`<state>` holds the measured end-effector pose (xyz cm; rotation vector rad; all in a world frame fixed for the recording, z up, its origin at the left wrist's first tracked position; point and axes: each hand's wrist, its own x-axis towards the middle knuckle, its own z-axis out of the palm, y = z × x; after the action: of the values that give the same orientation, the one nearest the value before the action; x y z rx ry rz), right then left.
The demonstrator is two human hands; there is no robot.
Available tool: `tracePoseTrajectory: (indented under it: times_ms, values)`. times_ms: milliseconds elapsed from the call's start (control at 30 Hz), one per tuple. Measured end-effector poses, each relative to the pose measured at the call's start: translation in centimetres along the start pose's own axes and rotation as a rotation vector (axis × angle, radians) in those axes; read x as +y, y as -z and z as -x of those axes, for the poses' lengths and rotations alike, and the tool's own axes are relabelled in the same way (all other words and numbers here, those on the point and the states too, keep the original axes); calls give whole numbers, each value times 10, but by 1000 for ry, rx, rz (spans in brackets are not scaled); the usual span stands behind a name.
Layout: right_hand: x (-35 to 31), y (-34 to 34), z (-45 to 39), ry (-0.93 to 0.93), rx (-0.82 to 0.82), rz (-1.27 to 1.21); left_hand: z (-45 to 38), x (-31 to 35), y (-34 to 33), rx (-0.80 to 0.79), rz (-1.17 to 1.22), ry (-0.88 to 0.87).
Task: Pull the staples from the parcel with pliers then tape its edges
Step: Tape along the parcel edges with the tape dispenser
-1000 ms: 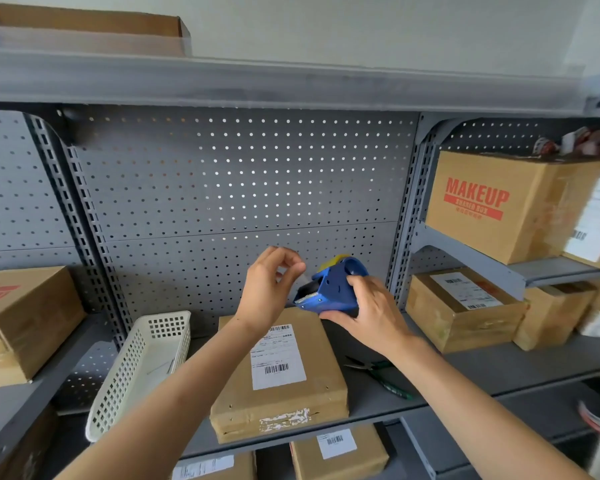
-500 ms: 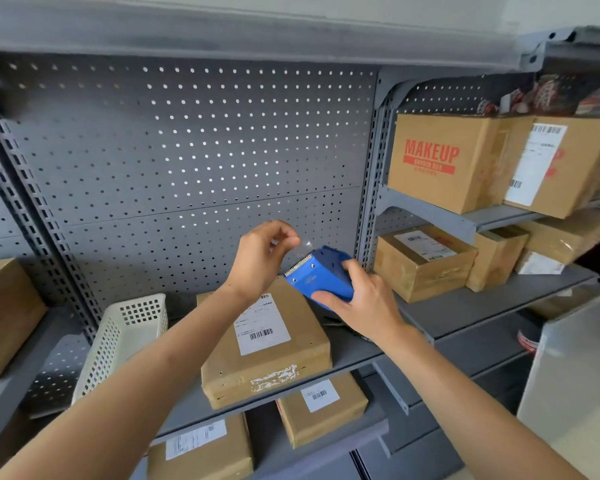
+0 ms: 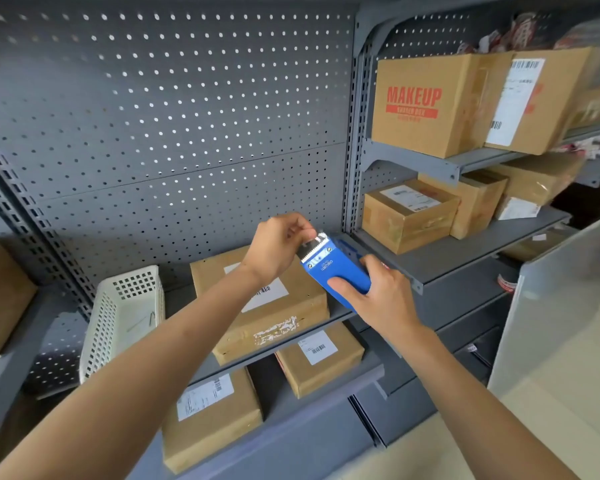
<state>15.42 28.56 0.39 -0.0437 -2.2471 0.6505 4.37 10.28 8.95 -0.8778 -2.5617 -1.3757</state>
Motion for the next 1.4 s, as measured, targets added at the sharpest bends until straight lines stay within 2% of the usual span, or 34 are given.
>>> tracePoseTrajectory:
  times_ms: [400,667,800,1000,1400]
  values:
    - [-12,-13,65,-342,-150,-36,20,-23,-23,-193,-228,123]
    - [-21,-12,85,-440,-196,-59,26,-29,-29,-269,-272,157]
    - [-19,-12,98,-506,-215,-54,18,-34,-19,-238,-254,210]
    - [-32,-15,115,-666,-248,-197,14,-42,-17,-325,-284,192]
    - [-31,-11,108,-797,-267,-283,4,-55,-36,-365,-291,214]
